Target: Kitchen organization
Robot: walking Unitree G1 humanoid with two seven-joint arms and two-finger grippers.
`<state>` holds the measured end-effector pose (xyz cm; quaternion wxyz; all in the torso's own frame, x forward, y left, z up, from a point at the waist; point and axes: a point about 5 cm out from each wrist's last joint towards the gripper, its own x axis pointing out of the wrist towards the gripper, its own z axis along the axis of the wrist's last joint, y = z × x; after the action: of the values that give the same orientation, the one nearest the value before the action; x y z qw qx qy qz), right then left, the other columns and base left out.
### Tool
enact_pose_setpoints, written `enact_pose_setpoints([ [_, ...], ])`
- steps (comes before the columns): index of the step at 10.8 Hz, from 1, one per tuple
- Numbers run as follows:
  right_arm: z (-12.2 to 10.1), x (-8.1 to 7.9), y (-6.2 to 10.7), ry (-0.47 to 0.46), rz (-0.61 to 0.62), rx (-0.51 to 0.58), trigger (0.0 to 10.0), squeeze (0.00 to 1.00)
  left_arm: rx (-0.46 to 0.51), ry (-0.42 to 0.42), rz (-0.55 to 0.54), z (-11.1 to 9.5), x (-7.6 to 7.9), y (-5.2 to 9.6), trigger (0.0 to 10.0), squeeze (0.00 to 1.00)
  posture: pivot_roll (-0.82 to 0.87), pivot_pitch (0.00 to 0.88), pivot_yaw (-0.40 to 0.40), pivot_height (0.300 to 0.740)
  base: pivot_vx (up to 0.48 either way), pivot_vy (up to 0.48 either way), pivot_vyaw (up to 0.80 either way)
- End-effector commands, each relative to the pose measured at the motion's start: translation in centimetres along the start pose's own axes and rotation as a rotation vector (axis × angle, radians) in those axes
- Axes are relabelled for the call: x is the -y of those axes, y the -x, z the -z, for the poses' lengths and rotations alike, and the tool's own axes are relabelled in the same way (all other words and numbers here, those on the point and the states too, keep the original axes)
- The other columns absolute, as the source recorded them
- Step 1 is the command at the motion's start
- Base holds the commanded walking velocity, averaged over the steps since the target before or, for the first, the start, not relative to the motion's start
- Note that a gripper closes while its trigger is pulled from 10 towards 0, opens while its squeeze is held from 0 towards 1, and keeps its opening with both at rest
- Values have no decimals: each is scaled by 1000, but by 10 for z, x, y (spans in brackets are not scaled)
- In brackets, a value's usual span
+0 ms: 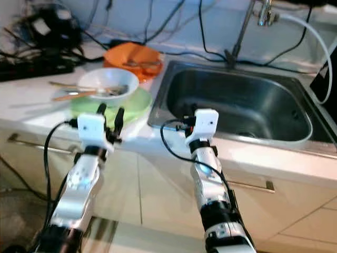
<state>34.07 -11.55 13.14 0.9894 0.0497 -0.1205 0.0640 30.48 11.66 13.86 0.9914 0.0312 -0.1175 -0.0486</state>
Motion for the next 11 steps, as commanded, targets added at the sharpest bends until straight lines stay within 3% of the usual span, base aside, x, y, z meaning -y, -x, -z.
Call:
enact_pose_setpoints([
  [1,-3,4,-3,-3,13,11,10000,0,2,-5,-16,0,-4,4,10000,0,204,35,-33,740,0,0,0],
  [3,-2,4,-3,-2,8,3,10000,0,-42,-38,-129,12,-30,16,10000,0,215,30,-40,740,0,0,0],
  [7,-1,0,-3,-5,-5,2,10000,0,23,-89,-279,-3,-72,6,10000,0,220,12,-40,740,0,0,0],
  [11,0,0,-3,-7,-2,0,10000,0,76,-74,-230,-14,-63,-9,10000,0,215,16,-40,740,0,0,0],
])
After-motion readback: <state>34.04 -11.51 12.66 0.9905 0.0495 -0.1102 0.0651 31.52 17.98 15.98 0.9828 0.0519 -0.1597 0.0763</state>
